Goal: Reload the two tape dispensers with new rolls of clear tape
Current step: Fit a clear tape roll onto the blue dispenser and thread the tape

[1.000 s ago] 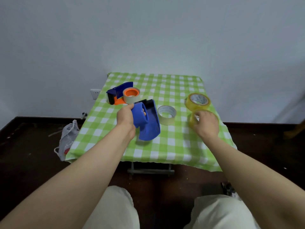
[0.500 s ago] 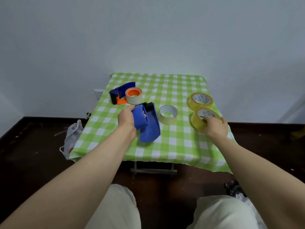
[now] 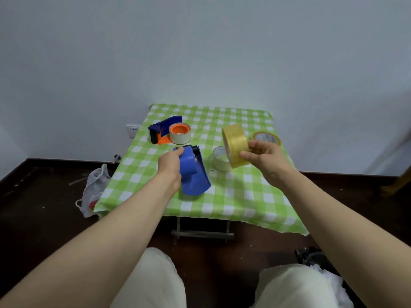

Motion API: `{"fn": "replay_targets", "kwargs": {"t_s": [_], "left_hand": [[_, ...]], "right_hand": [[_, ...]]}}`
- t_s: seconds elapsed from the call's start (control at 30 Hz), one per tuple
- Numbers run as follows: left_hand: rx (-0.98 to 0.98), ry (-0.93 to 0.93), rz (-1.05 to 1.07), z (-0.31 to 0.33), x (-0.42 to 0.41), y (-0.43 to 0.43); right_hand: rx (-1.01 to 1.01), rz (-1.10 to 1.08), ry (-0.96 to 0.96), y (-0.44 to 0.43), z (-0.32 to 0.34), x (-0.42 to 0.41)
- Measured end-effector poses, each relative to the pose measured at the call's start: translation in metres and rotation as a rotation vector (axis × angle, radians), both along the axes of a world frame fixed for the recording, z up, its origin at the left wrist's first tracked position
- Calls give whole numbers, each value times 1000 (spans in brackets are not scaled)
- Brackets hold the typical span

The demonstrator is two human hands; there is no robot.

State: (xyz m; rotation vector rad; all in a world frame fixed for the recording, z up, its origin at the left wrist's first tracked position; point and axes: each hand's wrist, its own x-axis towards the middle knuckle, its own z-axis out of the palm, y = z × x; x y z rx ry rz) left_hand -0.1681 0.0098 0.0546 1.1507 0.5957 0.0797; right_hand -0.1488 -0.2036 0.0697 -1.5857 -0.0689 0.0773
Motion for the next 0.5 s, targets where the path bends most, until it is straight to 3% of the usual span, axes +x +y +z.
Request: {"fn": "replay_targets", "kwargs": {"t_s": [0.23,0.5], "left_hand": [[112,-3,-55,-2,-6,5],[232,-53,-75,0,-11,6]], "right_hand": [[111,122,156,35,-5,-11],[140,139,170,69,-5,-21]]}}
